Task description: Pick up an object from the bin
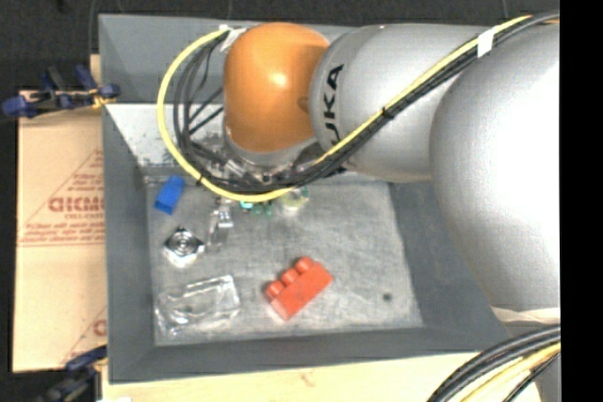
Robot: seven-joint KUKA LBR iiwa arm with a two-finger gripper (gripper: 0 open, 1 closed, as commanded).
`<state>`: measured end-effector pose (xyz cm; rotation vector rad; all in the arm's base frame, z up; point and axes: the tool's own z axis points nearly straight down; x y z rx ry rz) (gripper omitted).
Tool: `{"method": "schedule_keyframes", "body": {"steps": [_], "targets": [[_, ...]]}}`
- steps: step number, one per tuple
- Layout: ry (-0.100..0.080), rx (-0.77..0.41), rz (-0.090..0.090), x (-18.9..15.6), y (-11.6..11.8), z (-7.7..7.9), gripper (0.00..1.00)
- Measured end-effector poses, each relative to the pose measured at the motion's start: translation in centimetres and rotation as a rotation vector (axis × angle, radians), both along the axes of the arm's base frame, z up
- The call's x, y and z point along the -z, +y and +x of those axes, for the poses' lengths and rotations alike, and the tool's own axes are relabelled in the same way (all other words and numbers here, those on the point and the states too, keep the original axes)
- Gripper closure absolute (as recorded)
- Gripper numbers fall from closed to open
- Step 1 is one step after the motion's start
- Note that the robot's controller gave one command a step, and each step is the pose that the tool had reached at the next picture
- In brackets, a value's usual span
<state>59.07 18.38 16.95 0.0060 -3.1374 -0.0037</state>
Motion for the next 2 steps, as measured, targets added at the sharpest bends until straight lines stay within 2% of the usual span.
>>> {"method": "schedule_keyframes", "body": {"steps": [1, 2], "targets": [[-0.008, -0.145, -0.006, 4.3, -14.1, 4.6, 0.0], [-0.016, -0.14, -0.004, -1.6, -14.7, 5.3, 0.0]]}}
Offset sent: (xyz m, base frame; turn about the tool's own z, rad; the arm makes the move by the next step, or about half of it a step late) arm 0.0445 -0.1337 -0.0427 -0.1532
